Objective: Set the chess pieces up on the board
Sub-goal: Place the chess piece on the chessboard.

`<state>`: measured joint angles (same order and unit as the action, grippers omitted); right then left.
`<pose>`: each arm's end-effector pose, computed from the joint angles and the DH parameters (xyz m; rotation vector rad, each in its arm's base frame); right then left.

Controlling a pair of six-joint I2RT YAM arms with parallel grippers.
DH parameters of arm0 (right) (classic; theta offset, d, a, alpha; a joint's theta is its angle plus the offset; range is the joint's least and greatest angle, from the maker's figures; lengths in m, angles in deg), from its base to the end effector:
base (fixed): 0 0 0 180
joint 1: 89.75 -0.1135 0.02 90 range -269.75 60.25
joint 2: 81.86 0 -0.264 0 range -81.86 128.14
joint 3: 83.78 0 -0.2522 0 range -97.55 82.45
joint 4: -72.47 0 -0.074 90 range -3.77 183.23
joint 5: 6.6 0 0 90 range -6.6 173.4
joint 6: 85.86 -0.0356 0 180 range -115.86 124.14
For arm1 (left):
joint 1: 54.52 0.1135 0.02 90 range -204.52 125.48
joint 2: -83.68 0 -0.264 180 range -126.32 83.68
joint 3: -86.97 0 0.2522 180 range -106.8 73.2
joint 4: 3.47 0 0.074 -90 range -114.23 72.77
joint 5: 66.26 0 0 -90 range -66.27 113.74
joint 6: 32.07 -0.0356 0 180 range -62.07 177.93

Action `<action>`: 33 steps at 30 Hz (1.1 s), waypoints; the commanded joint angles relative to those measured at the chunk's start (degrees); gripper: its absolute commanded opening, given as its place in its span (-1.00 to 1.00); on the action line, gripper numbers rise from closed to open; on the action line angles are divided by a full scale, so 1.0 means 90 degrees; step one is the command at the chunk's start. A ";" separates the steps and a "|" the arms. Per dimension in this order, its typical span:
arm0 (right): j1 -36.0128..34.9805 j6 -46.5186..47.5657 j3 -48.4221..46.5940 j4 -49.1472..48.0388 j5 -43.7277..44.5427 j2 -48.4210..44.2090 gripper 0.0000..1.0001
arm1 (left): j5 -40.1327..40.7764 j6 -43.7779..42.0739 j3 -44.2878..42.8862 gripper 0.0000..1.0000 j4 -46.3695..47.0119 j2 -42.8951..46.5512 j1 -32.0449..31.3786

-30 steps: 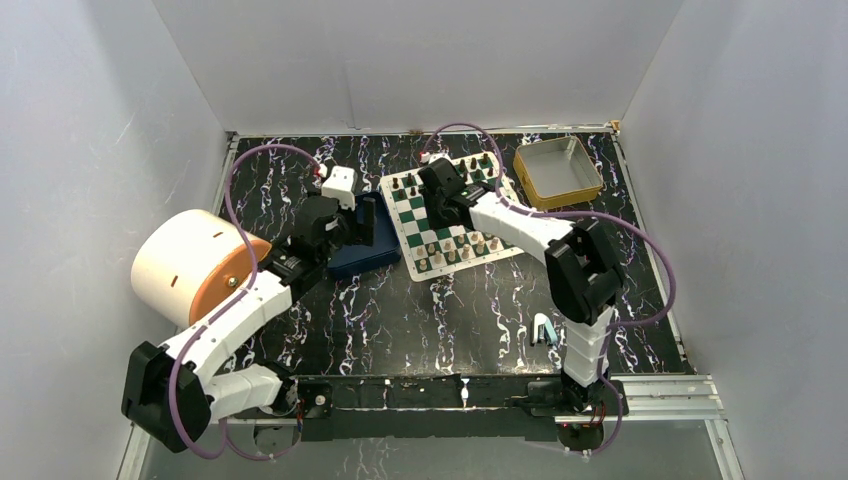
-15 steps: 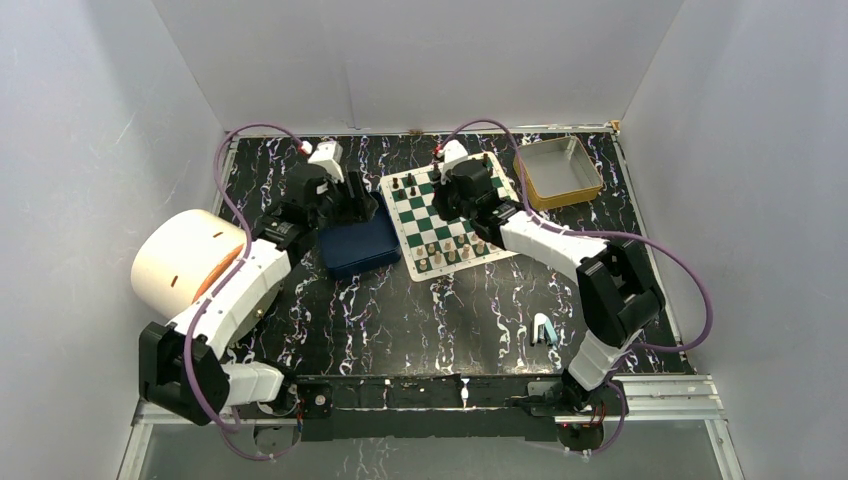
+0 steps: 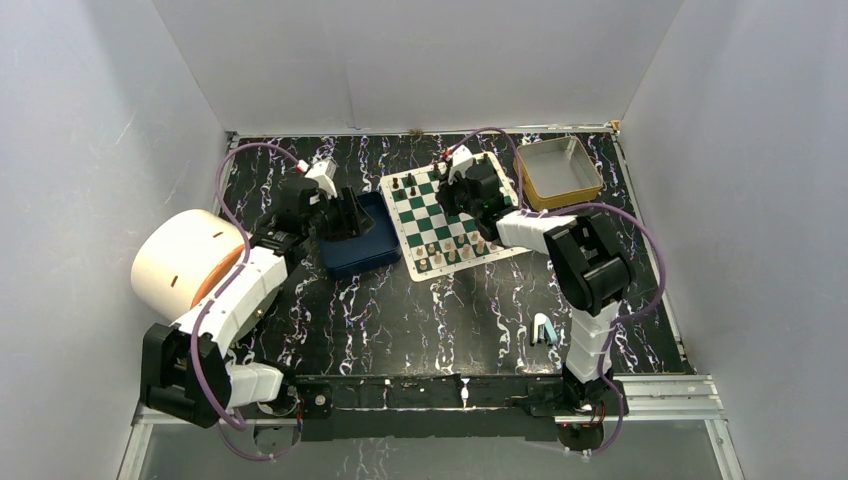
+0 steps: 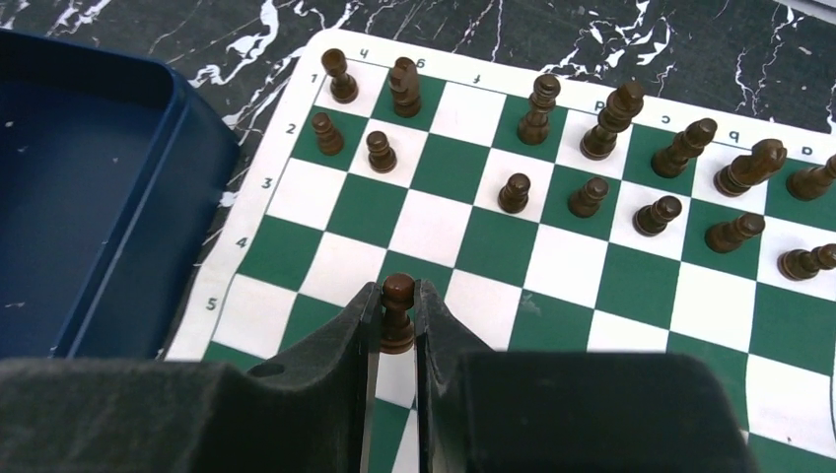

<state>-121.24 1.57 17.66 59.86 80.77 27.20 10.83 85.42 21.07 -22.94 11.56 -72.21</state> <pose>0.3639 0.2248 0.2014 -0.5071 1.8390 0.4485 0.2716 -0.0950 0.2903 -0.0302 2.0835 -0.7190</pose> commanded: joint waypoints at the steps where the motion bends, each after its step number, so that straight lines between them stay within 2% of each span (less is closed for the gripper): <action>1: 0.0049 0.0275 0.0075 -0.1285 -0.0356 0.0321 -0.50 | 0.0277 -0.0524 0.0157 0.14 -0.0013 0.0505 0.0033; 8: 0.0054 0.0276 0.0455 -0.1863 -0.0654 0.0547 -0.52 | 0.0368 -0.0658 0.0483 0.16 0.0145 0.0577 0.0032; 14: 0.0052 0.0735 0.0508 -0.2136 -0.0656 0.0711 -0.51 | 0.0353 -0.0691 0.0537 0.19 0.0154 0.0571 0.0035; 33: 0.0051 0.0755 -0.0270 -0.2164 -0.0589 0.1495 -0.48 | 0.0368 -0.0759 0.0579 0.19 0.0137 0.0584 0.0033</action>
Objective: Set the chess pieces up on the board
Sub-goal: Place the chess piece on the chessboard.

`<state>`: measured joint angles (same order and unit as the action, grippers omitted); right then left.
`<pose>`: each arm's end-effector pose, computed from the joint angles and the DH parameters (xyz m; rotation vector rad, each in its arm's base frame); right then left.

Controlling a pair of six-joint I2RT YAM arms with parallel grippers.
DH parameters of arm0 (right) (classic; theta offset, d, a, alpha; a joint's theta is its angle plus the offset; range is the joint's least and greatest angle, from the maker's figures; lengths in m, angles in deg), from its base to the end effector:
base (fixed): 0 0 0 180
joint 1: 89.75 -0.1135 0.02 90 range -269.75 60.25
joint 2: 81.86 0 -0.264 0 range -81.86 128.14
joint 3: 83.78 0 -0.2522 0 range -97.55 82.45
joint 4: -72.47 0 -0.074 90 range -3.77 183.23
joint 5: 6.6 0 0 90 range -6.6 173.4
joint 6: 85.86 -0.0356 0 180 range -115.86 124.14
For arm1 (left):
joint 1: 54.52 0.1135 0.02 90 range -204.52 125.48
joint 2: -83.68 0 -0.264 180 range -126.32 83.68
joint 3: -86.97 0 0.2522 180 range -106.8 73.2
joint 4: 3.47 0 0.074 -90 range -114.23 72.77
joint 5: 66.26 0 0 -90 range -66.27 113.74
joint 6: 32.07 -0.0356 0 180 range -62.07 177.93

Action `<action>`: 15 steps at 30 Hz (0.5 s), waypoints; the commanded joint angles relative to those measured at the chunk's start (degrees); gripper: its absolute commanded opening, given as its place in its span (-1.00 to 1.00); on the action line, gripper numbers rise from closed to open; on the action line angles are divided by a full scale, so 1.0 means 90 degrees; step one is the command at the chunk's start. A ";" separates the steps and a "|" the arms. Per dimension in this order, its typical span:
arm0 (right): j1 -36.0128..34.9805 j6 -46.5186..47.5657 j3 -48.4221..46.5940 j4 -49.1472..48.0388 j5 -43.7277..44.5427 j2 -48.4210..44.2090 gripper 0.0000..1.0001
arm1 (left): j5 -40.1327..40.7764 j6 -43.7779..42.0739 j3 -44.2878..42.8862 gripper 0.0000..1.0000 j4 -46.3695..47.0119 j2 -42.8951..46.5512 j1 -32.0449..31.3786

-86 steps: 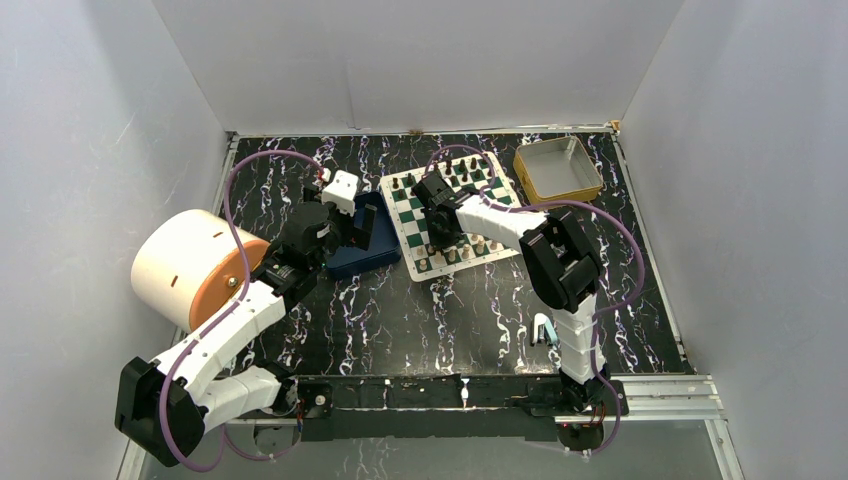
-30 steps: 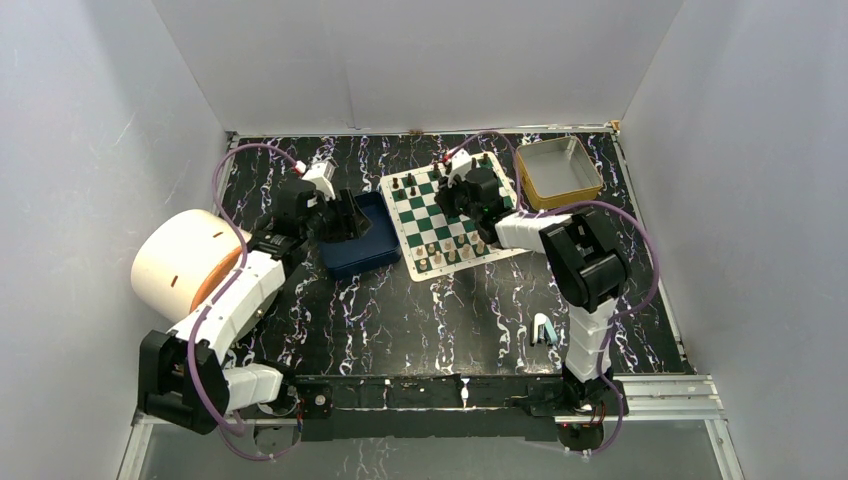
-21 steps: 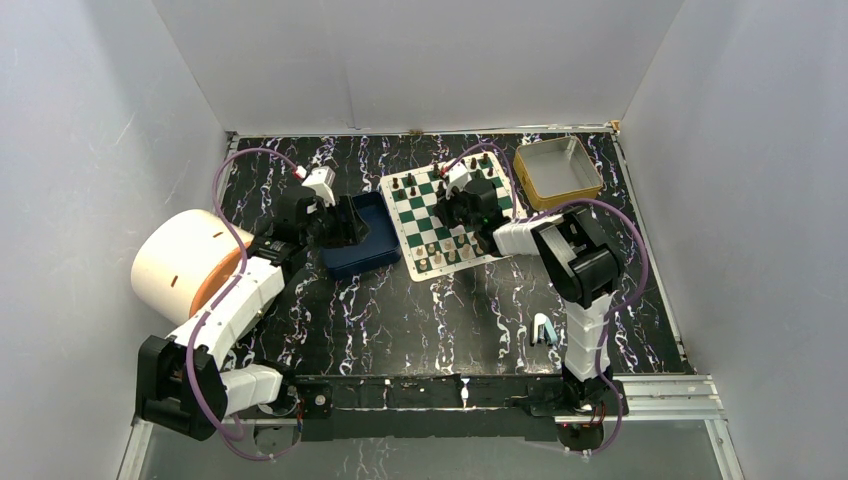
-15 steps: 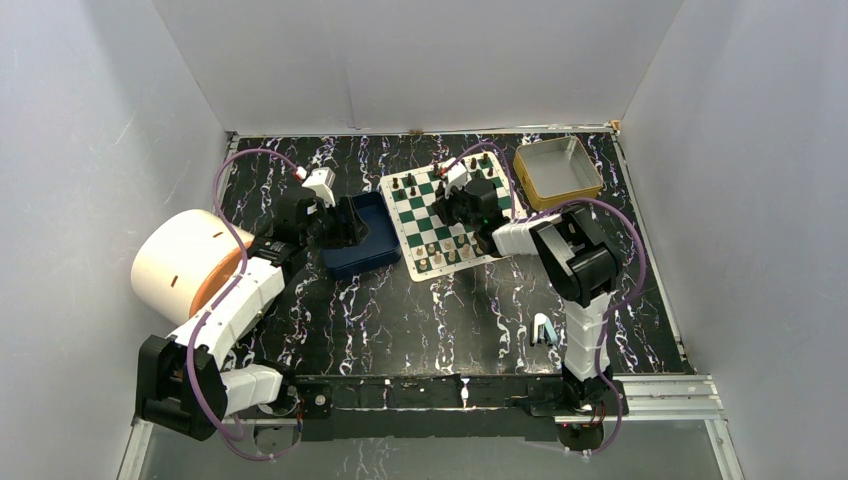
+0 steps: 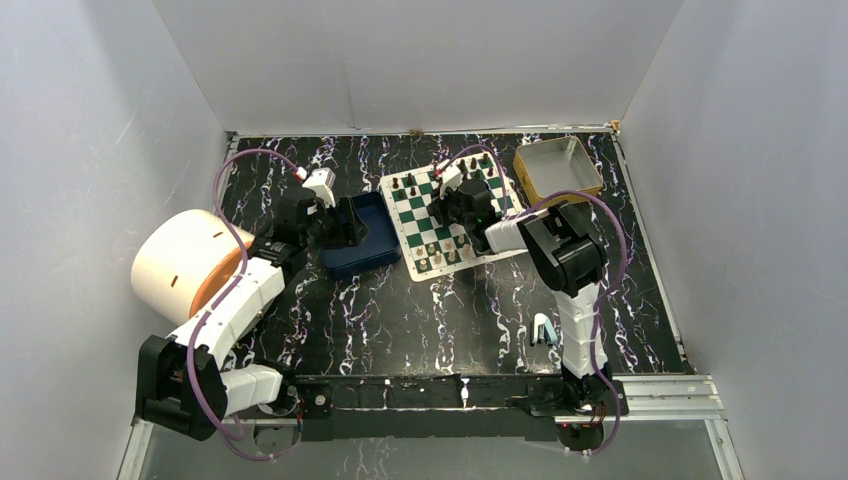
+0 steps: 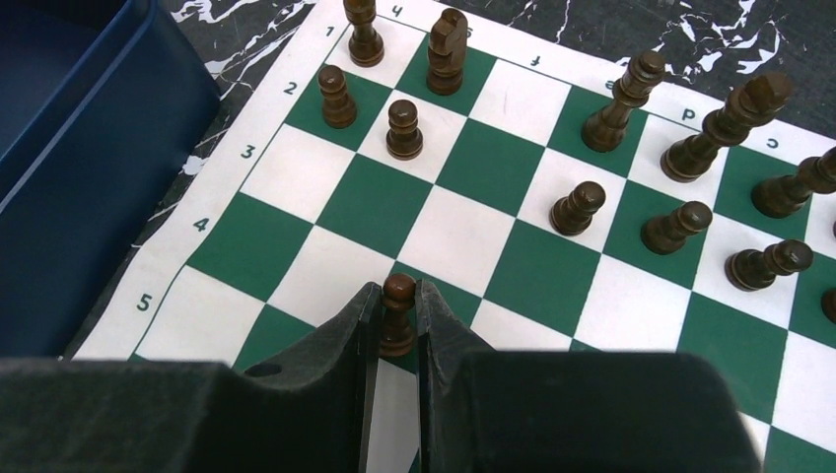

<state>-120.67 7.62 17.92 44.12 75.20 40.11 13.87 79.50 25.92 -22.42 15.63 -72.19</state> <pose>0.3813 0.2343 0.1345 -0.6465 1.7449 0.4656 0.2551 -0.0877 0.2799 0.0412 2.0696 -0.6022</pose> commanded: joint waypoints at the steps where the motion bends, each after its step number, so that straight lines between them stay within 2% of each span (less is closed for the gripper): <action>1: -0.0012 0.0069 -0.0330 -0.0419 0.0033 0.0081 -0.48 | 0.0023 -0.0101 0.0049 0.19 0.0079 0.0132 0.0030; 9: -0.0012 0.0053 -0.0526 -0.0436 0.0060 0.0223 -0.46 | -0.0062 -0.0110 0.0038 0.19 0.0084 0.0057 0.0031; 15: -0.0007 0.0040 -0.0338 -0.0486 0.0040 0.0162 -0.34 | -0.0070 -0.0144 0.0025 0.19 0.0079 0.0032 0.0032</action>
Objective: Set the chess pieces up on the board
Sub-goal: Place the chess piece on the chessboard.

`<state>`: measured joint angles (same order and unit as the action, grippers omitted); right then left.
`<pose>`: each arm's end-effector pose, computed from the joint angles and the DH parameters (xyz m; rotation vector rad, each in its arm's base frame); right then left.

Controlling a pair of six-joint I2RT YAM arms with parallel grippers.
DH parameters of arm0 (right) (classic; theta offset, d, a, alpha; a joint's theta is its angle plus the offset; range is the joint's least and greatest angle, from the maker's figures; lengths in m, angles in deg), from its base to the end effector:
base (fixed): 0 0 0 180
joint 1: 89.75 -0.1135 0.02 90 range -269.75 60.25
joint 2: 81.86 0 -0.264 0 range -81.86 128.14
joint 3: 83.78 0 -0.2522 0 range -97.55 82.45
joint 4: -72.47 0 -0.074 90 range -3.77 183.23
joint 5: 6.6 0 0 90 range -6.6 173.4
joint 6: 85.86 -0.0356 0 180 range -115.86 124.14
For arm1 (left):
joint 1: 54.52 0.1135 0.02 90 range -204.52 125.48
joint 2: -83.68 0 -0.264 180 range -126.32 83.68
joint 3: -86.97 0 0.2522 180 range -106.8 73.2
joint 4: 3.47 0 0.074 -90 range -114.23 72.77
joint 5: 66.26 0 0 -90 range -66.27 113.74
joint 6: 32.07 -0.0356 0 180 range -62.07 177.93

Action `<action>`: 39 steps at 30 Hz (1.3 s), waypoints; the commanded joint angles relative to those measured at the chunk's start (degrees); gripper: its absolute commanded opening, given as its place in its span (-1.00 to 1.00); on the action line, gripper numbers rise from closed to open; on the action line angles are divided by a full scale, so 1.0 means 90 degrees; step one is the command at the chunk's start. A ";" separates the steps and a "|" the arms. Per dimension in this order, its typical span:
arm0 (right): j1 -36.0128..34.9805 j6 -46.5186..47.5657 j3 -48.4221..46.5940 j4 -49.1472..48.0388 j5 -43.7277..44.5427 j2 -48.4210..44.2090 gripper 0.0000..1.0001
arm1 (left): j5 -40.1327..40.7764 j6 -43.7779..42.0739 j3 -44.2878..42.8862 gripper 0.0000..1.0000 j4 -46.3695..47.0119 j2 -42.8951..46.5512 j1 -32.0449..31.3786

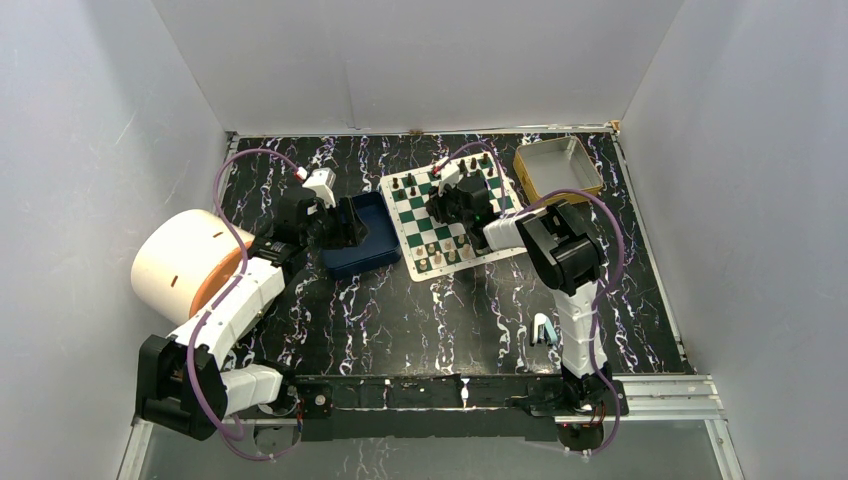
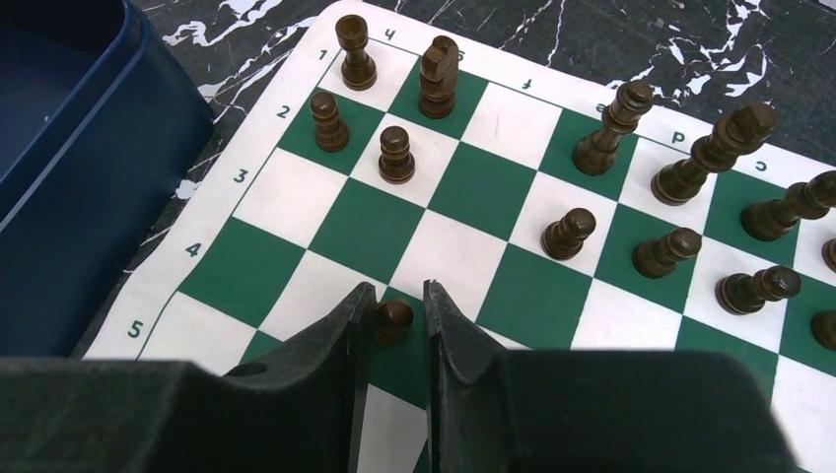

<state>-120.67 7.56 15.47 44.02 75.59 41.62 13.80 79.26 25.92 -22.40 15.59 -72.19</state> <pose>0.3894 0.2389 0.1356 -0.6363 1.7289 0.4619 0.2552 -0.0878 0.2798 0.0463 2.0695 -0.6008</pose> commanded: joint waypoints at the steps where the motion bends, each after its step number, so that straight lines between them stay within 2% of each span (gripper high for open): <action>1: -0.0011 0.0060 -0.0043 -0.0463 -0.0004 -0.0016 -0.33 | -0.0063 -0.0122 0.0016 0.19 0.0071 0.0037 0.0030; 8: -0.0012 0.0138 -0.0096 -0.0171 -0.0060 -0.0171 -0.29 | -0.0048 -0.0142 0.0011 0.18 0.0056 0.0037 0.0035; 20: -0.0007 -0.0066 -0.0994 0.1493 -0.0017 -0.0110 -0.24 | -0.0055 -0.0169 0.0010 0.18 0.0047 0.0061 0.0030; 27: 0.0010 -0.0102 -0.1072 0.1621 -0.0106 -0.0077 -0.45 | -0.0044 -0.0191 0.0011 0.18 0.0019 0.0090 0.0032; 39: 0.0017 0.0078 -0.1816 0.2059 0.0170 0.0050 -0.57 | -0.0054 -0.0201 0.0000 0.18 0.0012 0.0086 0.0031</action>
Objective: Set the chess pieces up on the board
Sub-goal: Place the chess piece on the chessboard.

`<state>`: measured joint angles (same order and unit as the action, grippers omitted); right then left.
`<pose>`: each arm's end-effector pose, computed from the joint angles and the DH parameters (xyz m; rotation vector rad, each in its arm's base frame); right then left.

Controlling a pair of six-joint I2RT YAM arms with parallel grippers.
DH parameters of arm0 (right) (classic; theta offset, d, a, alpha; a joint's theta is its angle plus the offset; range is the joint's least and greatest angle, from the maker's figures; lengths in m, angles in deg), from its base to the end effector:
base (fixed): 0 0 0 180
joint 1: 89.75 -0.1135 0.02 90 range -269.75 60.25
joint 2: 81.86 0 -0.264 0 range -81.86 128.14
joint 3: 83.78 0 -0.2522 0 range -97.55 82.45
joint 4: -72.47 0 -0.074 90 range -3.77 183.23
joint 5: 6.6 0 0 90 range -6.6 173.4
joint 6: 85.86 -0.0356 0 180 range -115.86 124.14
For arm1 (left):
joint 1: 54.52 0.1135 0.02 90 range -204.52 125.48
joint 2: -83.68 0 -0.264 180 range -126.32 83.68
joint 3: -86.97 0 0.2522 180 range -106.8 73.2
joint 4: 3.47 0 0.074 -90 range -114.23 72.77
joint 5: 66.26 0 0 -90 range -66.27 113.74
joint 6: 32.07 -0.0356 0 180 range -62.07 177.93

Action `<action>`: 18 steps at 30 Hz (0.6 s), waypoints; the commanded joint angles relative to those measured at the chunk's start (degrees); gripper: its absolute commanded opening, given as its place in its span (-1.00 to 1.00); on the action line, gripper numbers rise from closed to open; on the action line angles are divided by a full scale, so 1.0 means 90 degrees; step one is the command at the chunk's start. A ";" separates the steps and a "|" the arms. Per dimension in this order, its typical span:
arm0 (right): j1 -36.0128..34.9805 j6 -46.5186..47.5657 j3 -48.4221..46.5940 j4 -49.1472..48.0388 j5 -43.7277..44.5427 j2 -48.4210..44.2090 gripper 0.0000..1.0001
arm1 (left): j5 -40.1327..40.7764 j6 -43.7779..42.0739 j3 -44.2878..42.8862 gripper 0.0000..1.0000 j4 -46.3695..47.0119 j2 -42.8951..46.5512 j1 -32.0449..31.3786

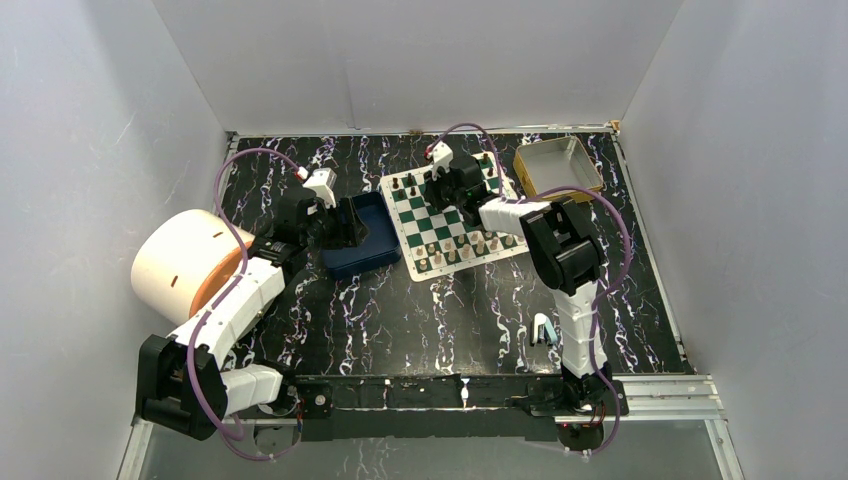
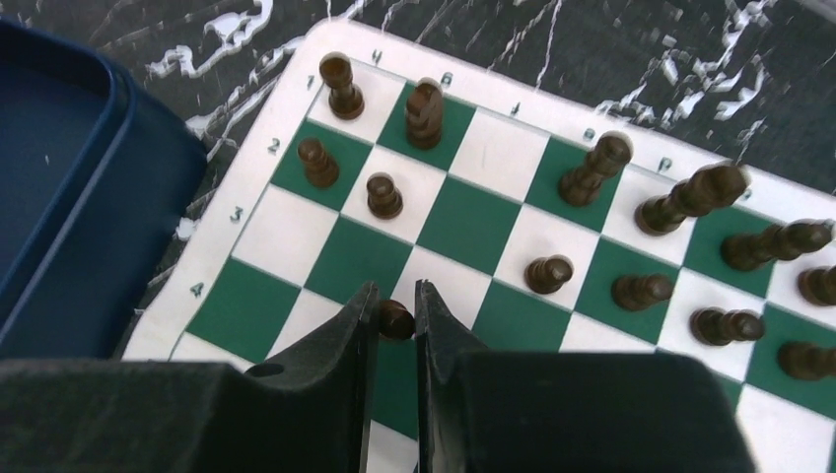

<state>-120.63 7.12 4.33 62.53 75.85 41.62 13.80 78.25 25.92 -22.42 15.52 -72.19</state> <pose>0.4113 0.2514 0.1613 -0.6581 1.8590 0.4486 0.2554 -0.0878 0.2794 0.0643 2.0686 -0.5898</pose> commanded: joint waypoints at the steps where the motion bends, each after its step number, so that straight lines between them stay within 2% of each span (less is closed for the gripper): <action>1: 0.0021 0.0163 -0.0671 0.0060 0.0140 0.0117 -0.58 | -0.0048 -0.0097 0.0005 0.18 0.0011 0.0100 0.0032; 18: 0.0014 0.0339 -0.1683 0.0521 0.0456 0.0932 -0.57 | -0.0049 -0.0138 -0.0017 0.18 -0.0042 0.0119 -0.0002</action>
<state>-120.61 9.15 -7.56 67.25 78.48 49.82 13.76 77.97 25.92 -22.44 15.52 -72.21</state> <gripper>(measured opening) 0.241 0.592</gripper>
